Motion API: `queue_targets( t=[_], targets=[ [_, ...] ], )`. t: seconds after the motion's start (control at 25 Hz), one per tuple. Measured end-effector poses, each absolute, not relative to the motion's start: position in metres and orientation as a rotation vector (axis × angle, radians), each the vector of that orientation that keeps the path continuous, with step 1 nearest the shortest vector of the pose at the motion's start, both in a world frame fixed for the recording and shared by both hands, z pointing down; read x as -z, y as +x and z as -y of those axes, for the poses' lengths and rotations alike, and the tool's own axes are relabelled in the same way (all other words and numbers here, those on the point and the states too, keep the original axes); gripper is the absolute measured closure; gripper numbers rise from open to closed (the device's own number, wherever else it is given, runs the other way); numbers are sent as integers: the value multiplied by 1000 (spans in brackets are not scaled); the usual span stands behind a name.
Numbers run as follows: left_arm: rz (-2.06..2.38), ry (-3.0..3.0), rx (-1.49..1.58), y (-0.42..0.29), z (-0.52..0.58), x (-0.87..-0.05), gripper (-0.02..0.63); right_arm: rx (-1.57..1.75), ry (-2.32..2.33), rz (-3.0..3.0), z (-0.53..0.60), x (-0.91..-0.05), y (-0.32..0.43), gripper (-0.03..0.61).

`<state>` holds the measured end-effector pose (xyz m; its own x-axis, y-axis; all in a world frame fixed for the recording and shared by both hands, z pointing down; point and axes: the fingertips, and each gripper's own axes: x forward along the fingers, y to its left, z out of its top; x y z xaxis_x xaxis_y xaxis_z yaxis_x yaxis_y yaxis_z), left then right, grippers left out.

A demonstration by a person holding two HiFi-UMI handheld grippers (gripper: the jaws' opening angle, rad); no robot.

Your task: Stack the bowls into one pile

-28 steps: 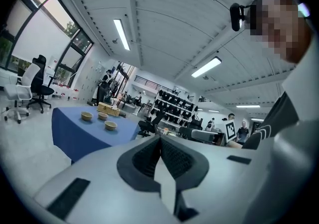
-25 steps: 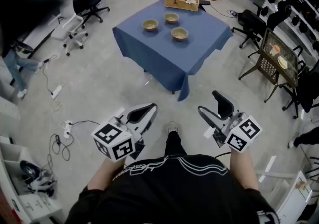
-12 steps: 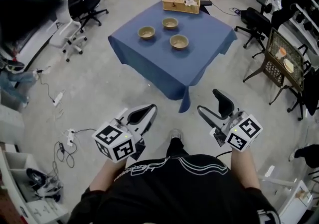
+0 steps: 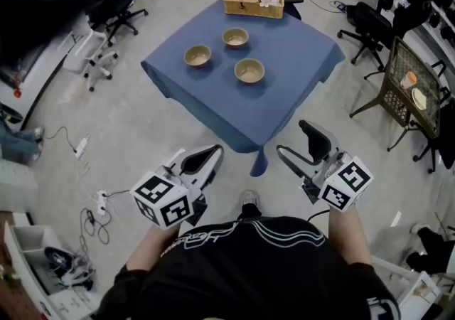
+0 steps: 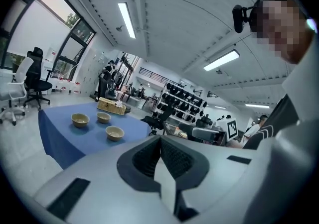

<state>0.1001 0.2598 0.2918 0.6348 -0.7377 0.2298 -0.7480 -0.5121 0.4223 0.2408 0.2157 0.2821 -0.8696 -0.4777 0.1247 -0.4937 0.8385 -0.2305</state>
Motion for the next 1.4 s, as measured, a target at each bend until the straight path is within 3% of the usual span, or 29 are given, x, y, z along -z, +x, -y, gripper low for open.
queue_targets(
  t=[0.52, 1.4],
  targets=[
    [1184, 2397, -32, 107, -159, -294, 591, -377, 730, 2952, -124, -291, 238, 230],
    [1214, 2371, -16, 77, -117, -312, 591, -442, 787, 2920, -76, -304, 215, 232]
  ],
)
